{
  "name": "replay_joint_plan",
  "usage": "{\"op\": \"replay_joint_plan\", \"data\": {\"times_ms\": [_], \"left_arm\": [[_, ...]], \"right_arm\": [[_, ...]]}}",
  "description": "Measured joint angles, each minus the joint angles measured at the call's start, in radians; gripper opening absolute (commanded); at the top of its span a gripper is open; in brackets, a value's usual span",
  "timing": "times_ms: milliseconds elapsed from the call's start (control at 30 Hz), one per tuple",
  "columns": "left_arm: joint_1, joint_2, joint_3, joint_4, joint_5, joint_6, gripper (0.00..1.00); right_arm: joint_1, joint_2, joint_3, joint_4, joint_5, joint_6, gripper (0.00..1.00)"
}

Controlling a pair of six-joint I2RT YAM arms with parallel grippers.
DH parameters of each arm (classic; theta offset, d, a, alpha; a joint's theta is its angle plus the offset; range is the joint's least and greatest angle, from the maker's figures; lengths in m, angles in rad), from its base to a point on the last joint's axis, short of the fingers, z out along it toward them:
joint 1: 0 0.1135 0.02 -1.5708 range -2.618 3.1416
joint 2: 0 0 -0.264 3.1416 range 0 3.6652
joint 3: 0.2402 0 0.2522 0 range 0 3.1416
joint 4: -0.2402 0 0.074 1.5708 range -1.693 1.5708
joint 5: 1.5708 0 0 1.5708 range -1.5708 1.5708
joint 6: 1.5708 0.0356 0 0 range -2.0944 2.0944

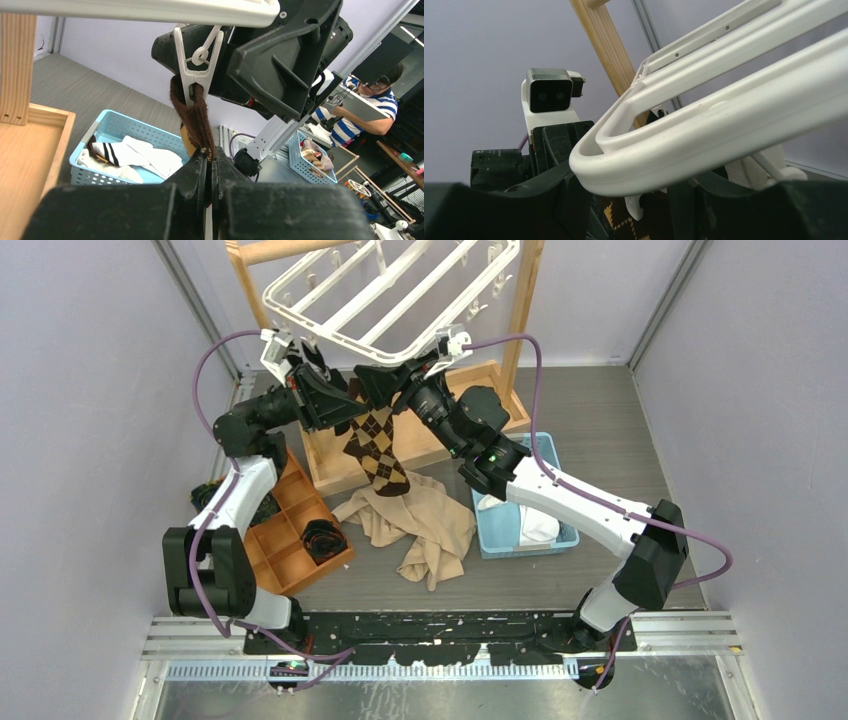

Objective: Clip the socks to the hanger
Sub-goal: Clamp the sock onto the hanger.

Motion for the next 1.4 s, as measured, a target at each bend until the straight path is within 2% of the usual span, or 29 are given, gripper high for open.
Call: {"op": "replay_joint_plan", "data": {"times_ms": [133,267,433,533,633,933,1033,1200,1400], "left_arm": [[0.0,0.011,0.0,0.0,-0.005,-0.004,0.04],[0.0,0.016,0.0,0.0,-0.014,-0.018,0.18],[0.002,0.016,0.0,-0.004,-0.039,-0.016,0.37],[0.007,0.007,-0.015,-0.035,-0.063,0.017,0.42],[0.026,-0.034,-0.056,-0.133,-0.085,0.093,0.44],[0.087,-0.317,-0.127,-0.688,-0.211,0.499,0.51],[0.093,-0.383,-0.13,-0.81,-0.236,0.587,0.55],[0.093,-0.409,-0.13,-0.911,-0.25,0.626,0.59],[0.091,-0.386,-0.114,-0.965,-0.26,0.599,0.65]], "right_arm": [[0.0,-0.001,-0.014,0.001,0.0,0.0,0.79],[0.0,-0.021,-0.035,-0.006,0.005,-0.005,0.92],[0.0,-0.091,-0.064,-0.034,0.009,-0.024,0.99],[0.0,-0.148,-0.098,-0.042,0.003,-0.039,1.0],[0.0,-0.188,-0.112,-0.059,-0.016,-0.053,1.0],[0.0,-0.315,-0.248,-0.147,-0.079,-0.102,1.0],[0.0,-0.371,-0.299,-0.197,-0.074,-0.122,1.0],[-0.002,-0.513,-0.4,-0.267,-0.01,-0.163,1.0],[-0.019,-0.673,-0.499,-0.343,0.119,-0.177,1.0]]}}
